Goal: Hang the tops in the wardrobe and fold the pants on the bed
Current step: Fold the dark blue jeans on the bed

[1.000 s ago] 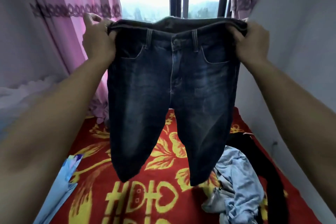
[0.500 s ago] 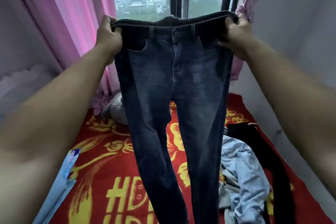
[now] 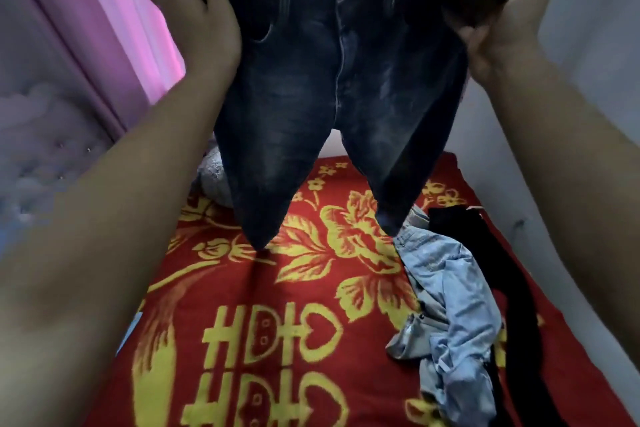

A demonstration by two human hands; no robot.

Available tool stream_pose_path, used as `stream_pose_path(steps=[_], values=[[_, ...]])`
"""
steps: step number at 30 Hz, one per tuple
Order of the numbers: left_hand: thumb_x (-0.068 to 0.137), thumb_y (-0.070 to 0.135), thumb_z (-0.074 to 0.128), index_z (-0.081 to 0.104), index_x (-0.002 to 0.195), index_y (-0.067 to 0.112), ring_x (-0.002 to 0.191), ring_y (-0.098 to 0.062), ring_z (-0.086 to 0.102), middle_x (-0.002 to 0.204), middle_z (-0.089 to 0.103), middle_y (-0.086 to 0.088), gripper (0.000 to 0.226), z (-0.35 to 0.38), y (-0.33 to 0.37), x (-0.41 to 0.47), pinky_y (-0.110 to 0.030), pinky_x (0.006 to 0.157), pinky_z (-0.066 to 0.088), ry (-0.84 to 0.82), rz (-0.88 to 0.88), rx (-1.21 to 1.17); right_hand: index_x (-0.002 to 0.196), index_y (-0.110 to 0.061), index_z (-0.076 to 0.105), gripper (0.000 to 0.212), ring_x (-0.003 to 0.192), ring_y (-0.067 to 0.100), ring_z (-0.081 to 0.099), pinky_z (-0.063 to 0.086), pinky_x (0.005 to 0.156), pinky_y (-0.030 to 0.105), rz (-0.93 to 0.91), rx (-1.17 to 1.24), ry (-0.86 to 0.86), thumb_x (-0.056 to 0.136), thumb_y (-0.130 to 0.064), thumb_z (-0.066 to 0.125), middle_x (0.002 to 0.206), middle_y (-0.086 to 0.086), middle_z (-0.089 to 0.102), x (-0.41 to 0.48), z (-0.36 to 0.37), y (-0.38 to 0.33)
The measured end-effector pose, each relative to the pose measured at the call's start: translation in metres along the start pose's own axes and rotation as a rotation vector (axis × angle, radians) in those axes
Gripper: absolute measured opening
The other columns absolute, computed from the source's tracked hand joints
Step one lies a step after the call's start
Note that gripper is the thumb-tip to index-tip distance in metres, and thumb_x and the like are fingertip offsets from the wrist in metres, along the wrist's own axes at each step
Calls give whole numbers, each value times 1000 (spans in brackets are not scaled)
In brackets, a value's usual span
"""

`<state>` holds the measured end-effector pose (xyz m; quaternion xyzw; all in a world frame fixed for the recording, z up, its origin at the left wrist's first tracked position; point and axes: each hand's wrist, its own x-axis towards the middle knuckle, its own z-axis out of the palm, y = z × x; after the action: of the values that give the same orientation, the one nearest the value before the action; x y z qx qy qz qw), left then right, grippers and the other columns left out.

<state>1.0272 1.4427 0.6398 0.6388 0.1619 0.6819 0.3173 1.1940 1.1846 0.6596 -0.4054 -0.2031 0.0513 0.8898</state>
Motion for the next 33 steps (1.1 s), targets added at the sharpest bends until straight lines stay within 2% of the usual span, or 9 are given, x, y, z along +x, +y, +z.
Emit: stream_pose_path(steps=[3, 8, 11, 13, 16, 21, 23, 28, 33], values=[[79, 7, 43, 39, 88, 15, 83, -5, 43, 108, 43, -13, 12, -25, -40, -71, 1, 75, 29, -52, -48, 129, 88, -20, 54, 6, 72, 15, 66, 57, 61, 31, 99, -285, 149, 90, -19, 61, 78, 0, 61, -37, -40, 53], [86, 5, 55, 56, 101, -4, 113, -35, 50, 123, 47, -25, 18, -96, -126, -229, -32, 99, 35, -356, -367, 467, 89, -21, 53, 20, 67, 17, 59, 56, 45, 29, 520, -516, 314, 91, -2, 57, 82, 4, 58, -128, -141, 177], [84, 8, 59, 59, 104, 5, 104, -37, 56, 126, 47, -17, 20, -152, -162, -322, -40, 90, 44, -609, -577, 671, 87, -17, 51, 26, 68, 22, 58, 59, 47, 35, 798, -592, 436, 92, 8, 49, 94, 15, 56, -201, -205, 243], [84, 13, 59, 62, 103, 15, 98, -36, 60, 124, 50, -8, 19, -193, -176, -373, -41, 80, 47, -828, -650, 876, 97, -13, 50, 28, 74, 24, 57, 61, 66, 46, 936, -629, 488, 91, 14, 44, 99, 18, 55, -251, -243, 273], [88, 15, 55, 65, 103, 26, 98, -31, 64, 114, 59, -1, 21, -254, -181, -438, -35, 73, 45, -1230, -615, 1074, 124, -7, 51, 46, 82, 24, 59, 57, 69, 45, 1124, -709, 521, 89, 20, 38, 112, 20, 58, -327, -289, 298], [92, 18, 51, 66, 108, 27, 108, -22, 56, 112, 64, 6, 24, -320, -167, -511, -34, 81, 42, -1696, -341, 1262, 128, -10, 54, 49, 97, 29, 59, 54, 71, 46, 1265, -831, 590, 89, 19, 42, 121, 15, 55, -425, -331, 303], [91, 18, 52, 65, 106, 26, 111, -22, 50, 113, 63, 7, 22, -330, -152, -527, -35, 82, 38, -1741, -269, 1302, 120, -14, 59, 44, 101, 32, 63, 58, 68, 45, 1294, -961, 517, 88, 15, 49, 125, 15, 58, -447, -343, 296], [86, 11, 53, 60, 107, 23, 112, -23, 50, 116, 57, 4, 25, -340, -125, -549, -35, 82, 38, -1729, -234, 1303, 114, -28, 63, 36, 97, 32, 70, 55, 92, 41, 1286, -1454, -43, 81, -13, 63, 113, 10, 71, -481, -368, 267], [85, 9, 56, 56, 108, 21, 108, -25, 51, 115, 57, 0, 26, -366, -116, -592, -36, 76, 36, -1697, -307, 1405, 105, -39, 56, 22, 81, 22, 60, 42, 72, 32, 1182, -1478, -150, 86, -27, 57, 103, -2, 68, -520, -402, 267]])
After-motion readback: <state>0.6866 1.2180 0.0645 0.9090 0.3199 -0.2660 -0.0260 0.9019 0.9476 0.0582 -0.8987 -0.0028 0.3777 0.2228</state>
